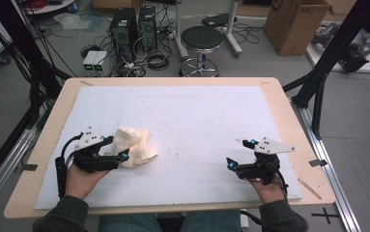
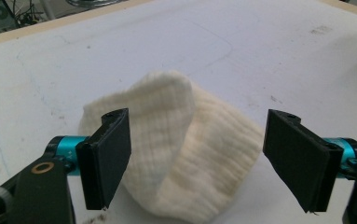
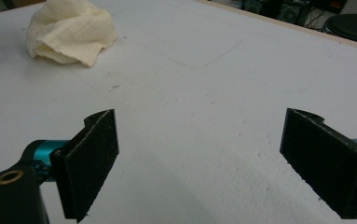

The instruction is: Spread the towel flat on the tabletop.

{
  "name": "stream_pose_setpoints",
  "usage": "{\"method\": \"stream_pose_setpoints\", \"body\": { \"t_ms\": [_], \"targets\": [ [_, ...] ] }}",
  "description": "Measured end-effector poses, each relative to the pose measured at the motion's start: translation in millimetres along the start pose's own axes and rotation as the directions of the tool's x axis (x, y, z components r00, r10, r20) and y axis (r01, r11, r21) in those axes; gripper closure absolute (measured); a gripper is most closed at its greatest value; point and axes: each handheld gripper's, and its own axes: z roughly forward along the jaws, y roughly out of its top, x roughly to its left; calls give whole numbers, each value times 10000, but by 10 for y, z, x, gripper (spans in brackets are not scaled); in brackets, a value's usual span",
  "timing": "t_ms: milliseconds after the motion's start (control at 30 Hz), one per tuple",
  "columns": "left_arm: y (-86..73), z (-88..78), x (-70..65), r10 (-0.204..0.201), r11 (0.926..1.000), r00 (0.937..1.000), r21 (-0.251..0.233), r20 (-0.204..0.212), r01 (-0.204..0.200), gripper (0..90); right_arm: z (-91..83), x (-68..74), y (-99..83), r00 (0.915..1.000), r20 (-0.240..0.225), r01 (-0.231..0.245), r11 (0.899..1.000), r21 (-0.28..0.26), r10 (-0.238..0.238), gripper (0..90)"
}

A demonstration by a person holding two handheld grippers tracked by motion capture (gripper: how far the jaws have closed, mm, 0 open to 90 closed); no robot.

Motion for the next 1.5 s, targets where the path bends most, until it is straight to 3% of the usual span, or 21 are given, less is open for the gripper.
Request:
{"method": "stream_pose_setpoints", "body": {
  "t_ms": [100, 233, 333, 500, 733, 967, 1333, 1500],
  "targets": [
    [38, 73, -4, 110, 9998, 9999, 156, -67, -109, 239, 22, 17, 4, 9999, -67, 83, 9999, 65, -83, 107],
    [86, 291, 5, 7, 9986, 10000, 526, -53, -4, 242, 10, 13, -1, 9999, -77, 138, 9999, 32, -138, 107],
    [74, 423, 17, 30, 9950, 10000, 1002, -38, -26, 245, 6, 5, -1, 9999, -103, 27, 10000, -6, -27, 107],
    [49, 583, 27, -151, 9903, 9999, 1384, -79, 160, 261, 17, 15, -2, 9998, -157, 76, 10000, 34, -76, 107],
    [-10, 748, 67, -245, 9779, 9995, 2070, -215, 284, 289, 28, 15, 3, 9997, -218, 134, 9999, 16, -134, 107],
    [-77, 876, 58, 189, 9652, 9986, 2616, -504, -51, 377, 41, 28, 3, 9995, -292, 128, 9999, 60, -127, 107],
    [-101, 915, 33, 796, 9649, 9904, 2583, -1127, -481, 616, 56, 50, 7, 9992, -349, 180, 9998, 110, -176, 107],
    [-94, 902, 52, 687, 9675, 9916, 2500, -1099, -394, 704, 58, 50, 11, 9991, -365, 209, 9998, 66, -206, 107]
  ]
}}
